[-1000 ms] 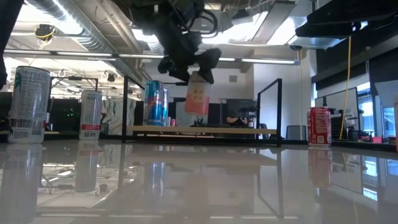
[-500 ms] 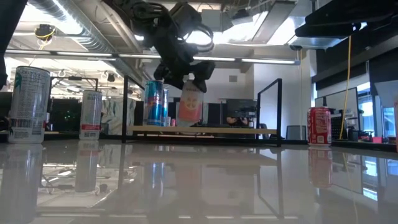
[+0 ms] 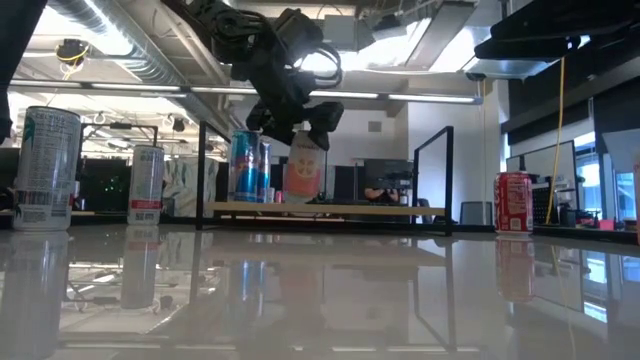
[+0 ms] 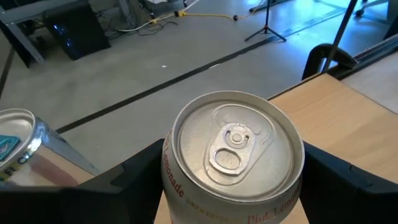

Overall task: Place canned beverage on shelf
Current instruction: Put the bottom pink and white soda can on the shelf

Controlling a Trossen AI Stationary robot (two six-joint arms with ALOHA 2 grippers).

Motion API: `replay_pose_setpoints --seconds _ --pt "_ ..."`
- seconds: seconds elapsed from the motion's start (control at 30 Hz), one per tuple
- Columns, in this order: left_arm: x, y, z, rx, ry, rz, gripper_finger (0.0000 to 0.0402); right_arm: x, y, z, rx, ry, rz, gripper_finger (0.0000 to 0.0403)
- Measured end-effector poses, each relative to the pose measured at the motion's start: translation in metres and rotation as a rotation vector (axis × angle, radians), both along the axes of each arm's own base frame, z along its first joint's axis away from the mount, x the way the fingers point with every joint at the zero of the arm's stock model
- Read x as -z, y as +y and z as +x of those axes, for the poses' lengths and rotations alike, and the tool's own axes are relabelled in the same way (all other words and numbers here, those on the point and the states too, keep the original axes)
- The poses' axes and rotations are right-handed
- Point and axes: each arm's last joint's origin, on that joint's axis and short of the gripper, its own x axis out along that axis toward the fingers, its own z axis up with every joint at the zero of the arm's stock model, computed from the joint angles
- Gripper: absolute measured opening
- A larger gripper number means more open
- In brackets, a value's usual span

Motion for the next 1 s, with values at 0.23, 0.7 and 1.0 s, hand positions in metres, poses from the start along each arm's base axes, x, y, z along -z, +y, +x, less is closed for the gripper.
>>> replay_pose_setpoints --seconds 0.23,0.7,1.0 --pt "-0.007 -0.001 0.007 0.066 -0.103 -0.001 0.0281 0.0 0.0 0.0 0.0 0.0 -0.001 0.028" --pt "-0.007 0.002 0.005 0.002 -0.132 0.009 0.0281 -0.001 0.0 0.0 -0.005 -0.006 -0.008 0.028" --pt "-0.018 -0.01 0.017 0.167 -0.265 -0.001 0.0281 -0.001 0.0 0.0 -0.005 -0.005 -0.009 0.028"
